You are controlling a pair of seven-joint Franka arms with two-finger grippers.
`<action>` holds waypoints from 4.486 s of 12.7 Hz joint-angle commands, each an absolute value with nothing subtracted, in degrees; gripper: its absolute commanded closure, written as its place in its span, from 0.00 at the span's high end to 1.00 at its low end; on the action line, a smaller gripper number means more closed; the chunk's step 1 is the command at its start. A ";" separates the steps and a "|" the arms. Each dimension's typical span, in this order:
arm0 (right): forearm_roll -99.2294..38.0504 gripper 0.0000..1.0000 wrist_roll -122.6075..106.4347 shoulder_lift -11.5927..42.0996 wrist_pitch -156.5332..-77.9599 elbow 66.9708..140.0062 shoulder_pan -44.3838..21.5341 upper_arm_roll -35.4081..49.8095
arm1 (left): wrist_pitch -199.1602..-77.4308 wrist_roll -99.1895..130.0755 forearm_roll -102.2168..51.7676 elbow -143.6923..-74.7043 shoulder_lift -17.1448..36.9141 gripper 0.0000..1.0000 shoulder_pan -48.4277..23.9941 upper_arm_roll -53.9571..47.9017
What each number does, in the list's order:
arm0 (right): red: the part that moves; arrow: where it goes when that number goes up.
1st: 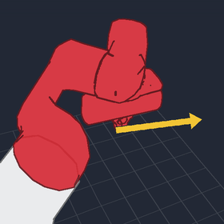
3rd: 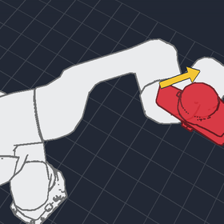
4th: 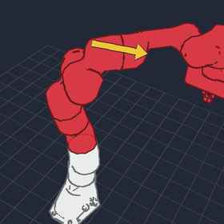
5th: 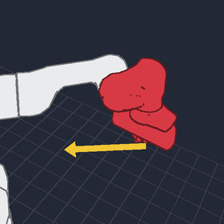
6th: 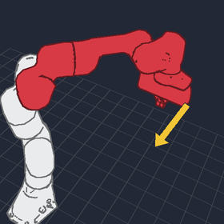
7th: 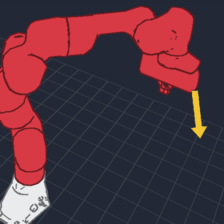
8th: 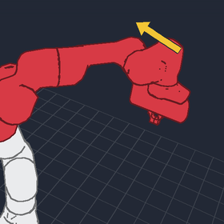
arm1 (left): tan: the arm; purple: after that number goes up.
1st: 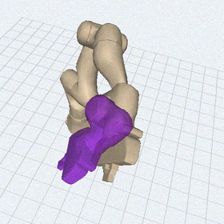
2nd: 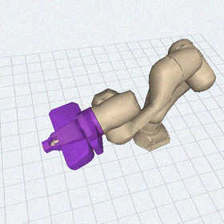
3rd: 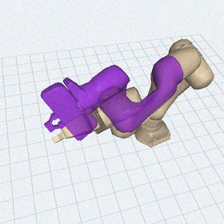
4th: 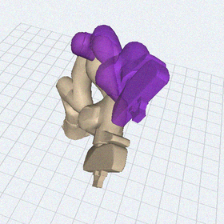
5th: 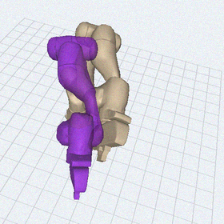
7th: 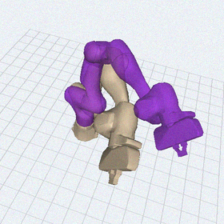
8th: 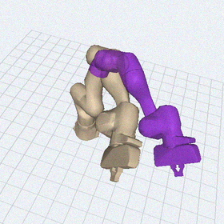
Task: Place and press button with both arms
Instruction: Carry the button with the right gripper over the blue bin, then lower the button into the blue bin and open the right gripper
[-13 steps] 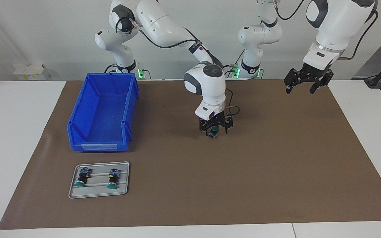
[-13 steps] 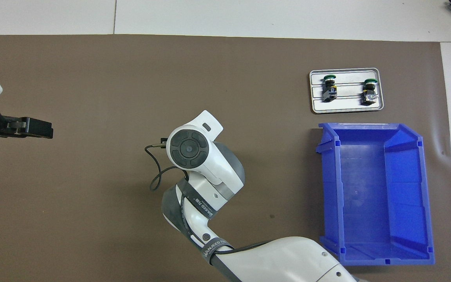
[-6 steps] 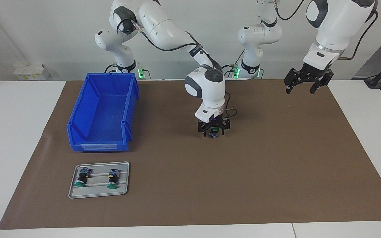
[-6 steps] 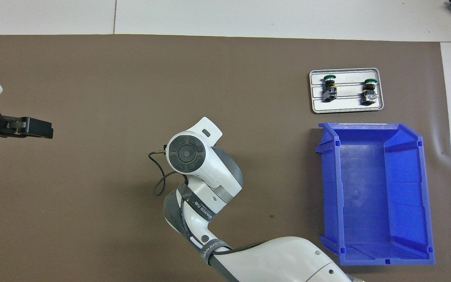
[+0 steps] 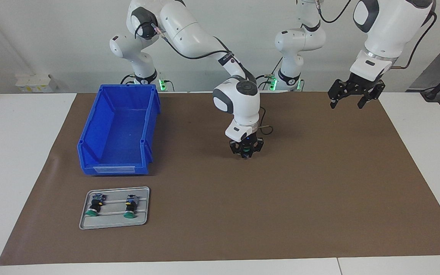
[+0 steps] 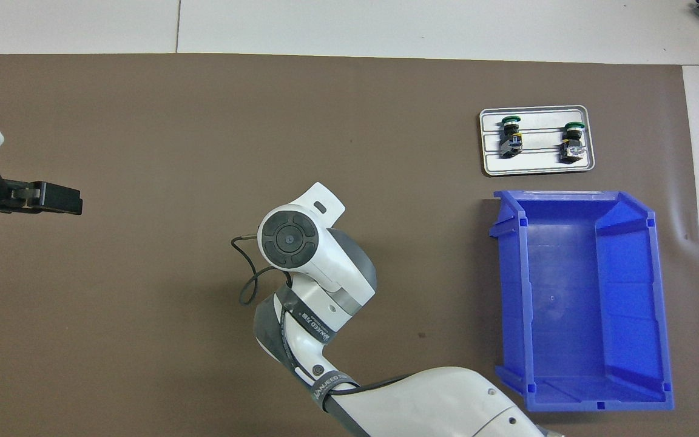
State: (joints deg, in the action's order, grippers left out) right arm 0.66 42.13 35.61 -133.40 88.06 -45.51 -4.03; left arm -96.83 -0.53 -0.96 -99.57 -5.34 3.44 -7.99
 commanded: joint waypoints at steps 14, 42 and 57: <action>10.38 0.00 18.96 17.85 -121.66 90.97 -24.82 -7.29 | -97.56 -0.44 -0.79 -100.72 -6.15 1.00 3.96 -8.35; 3.60 0.98 -2.11 -2.20 -136.64 126.78 -5.71 -7.12 | -97.56 -0.53 -0.79 -100.72 -6.15 1.00 3.96 -8.35; 3.08 1.00 5.36 -2.20 -91.59 92.46 -4.75 -7.29 | -97.56 -0.44 -0.79 -100.72 -6.15 1.00 3.96 -8.35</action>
